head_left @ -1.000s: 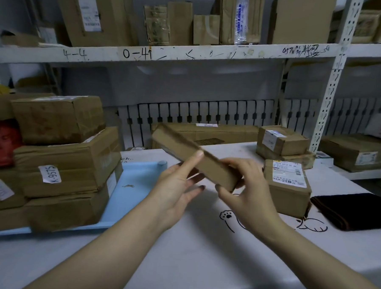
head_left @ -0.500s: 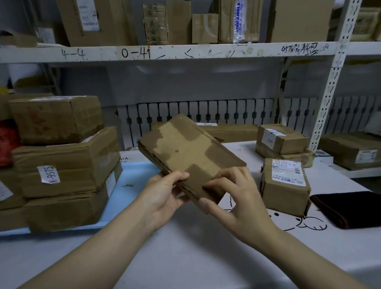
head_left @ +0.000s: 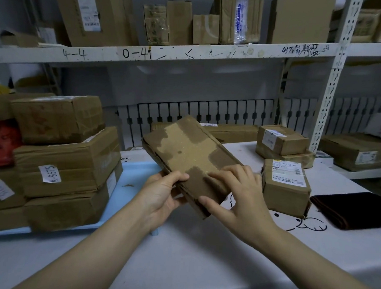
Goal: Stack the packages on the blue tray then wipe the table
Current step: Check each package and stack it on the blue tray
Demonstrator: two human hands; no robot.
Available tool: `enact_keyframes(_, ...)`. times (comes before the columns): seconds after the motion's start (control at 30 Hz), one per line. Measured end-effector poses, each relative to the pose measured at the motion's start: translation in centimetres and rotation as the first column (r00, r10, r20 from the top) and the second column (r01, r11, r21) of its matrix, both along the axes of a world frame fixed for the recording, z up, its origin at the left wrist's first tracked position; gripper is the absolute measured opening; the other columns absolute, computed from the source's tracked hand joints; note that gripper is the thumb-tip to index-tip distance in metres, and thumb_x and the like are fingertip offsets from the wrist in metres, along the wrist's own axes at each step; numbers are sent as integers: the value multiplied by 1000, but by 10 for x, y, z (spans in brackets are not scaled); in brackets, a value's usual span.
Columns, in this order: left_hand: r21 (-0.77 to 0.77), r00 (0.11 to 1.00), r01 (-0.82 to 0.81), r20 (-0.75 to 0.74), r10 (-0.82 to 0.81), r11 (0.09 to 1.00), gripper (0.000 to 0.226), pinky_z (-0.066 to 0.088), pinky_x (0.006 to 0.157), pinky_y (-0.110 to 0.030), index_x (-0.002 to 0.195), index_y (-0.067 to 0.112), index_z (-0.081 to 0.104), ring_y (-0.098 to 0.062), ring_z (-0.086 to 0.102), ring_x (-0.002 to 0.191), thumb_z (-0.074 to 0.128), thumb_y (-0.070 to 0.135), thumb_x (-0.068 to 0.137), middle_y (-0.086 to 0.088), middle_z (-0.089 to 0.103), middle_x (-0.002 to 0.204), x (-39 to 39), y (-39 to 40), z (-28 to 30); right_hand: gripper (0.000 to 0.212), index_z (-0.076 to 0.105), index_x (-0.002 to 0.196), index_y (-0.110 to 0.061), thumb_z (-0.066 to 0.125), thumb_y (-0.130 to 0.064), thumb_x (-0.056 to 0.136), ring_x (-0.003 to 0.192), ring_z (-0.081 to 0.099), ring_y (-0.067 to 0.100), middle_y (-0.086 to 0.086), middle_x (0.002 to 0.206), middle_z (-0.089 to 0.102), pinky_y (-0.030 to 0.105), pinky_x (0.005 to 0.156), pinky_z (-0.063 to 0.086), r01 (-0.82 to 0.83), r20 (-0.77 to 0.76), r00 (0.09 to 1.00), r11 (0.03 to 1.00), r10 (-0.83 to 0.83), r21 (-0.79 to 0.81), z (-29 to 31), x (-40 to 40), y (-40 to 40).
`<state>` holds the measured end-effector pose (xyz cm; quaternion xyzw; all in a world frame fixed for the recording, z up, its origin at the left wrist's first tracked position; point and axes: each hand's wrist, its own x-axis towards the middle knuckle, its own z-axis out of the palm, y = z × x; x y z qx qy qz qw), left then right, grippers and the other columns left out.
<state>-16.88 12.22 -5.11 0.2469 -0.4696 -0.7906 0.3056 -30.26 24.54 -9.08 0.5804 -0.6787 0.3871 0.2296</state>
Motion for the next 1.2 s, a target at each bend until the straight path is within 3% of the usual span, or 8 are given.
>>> enact_keyframes(0.17,-17,1000,-6,21,6,1000,21,58,81,-44,109,0,64,-24,68,80,61,-1,89,-13,73,85,-1,6,4,67,58,124,-26,65,-68,71,98,50,21,-4,108,55,38,80,39,-33,-151,987,995,48,97,10,15,-2)
enact_keyframes(0.33,-42,999,-29,35,30,999,37,60,80,-40,116,3,66,-23,73,89,72,23,85,-12,76,98,-4,12,8,59,59,121,-20,68,-38,65,86,54,27,1,99,56,39,69,46,127,-320,944,984,-81,124,9,20,-11)
enact_keyframes(0.5,-107,995,31,94,-21,994,51,50,102,-43,119,16,66,-25,68,110,63,52,83,-6,73,115,-3,14,10,48,58,123,-16,58,-28,76,94,56,25,2,101,60,37,74,41,95,85,992,995,-96,22,13,10,-13)
enact_keyframes(0.6,-214,957,-6,281,68,977,28,39,112,-44,105,26,63,-19,56,122,62,49,89,3,62,125,1,10,4,41,56,127,-16,65,-17,87,102,60,14,-3,113,64,33,85,51,30,567,823,997,17,-73,20,5,-8)
enact_keyframes(0.7,-179,915,-29,391,98,983,46,32,116,-44,130,22,58,-22,42,136,64,44,90,3,50,142,3,5,-7,27,59,118,-16,64,-19,93,84,63,6,-5,101,67,19,66,48,24,871,480,990,108,-136,18,-4,-8)
enact_keyframes(0.8,-46,923,-41,381,56,998,50,41,106,-39,132,15,59,-24,56,120,66,41,89,-3,59,131,2,2,-17,20,66,107,-4,63,-19,93,73,63,16,7,88,72,31,70,51,49,969,142,976,203,-211,14,-11,-8)
enact_keyframes(0.9,88,964,19,263,-41,996,30,51,91,-40,111,14,69,-26,67,96,60,36,94,-8,74,104,0,4,-15,16,67,98,-1,62,-16,94,75,64,21,14,86,71,43,78,56,45,971,-41,972,234,-232,17,-10,-5)
enact_keyframes(1.2,197,999,45,-29,-40,979,27,53,91,-49,119,5,63,-34,66,111,57,11,93,-18,72,114,-1,7,23,18,69,98,-14,61,-30,95,98,63,23,11,104,72,40,85,48,-47,981,75,983,181,-178,41,-11,-3)
